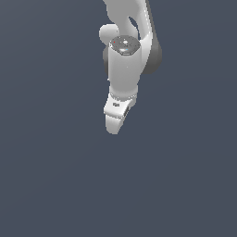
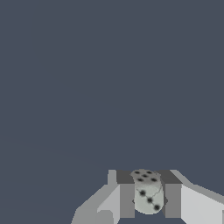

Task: Pick up the object and move it to a goal position.

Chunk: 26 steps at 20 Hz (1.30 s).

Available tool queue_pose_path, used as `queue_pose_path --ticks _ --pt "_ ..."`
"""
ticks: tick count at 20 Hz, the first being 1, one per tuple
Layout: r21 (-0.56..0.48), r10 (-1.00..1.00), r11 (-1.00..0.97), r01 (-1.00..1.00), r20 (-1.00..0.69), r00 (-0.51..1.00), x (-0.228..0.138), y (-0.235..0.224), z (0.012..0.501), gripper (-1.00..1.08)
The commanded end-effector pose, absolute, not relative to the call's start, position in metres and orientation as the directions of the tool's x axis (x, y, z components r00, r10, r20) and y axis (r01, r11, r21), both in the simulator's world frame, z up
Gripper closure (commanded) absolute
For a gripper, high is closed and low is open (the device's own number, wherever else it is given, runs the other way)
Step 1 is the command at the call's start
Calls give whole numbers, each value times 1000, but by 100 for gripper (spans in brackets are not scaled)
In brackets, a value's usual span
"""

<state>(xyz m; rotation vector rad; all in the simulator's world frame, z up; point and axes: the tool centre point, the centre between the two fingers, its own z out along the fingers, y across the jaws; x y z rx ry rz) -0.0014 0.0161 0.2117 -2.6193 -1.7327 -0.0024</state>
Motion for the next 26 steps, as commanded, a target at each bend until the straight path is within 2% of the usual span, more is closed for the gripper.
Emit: queue_pose_path --ticks 1,7,13,26 --pt "-1 921 -391 921 2 391 3 6 239 108" --pt "-1 920 -392 920 2 392 14 -14 293 108" --pt "0 920 -393 920 1 393 22 -27 328 108" --pt "0 919 -394 919 0 394 28 -34 344 108"
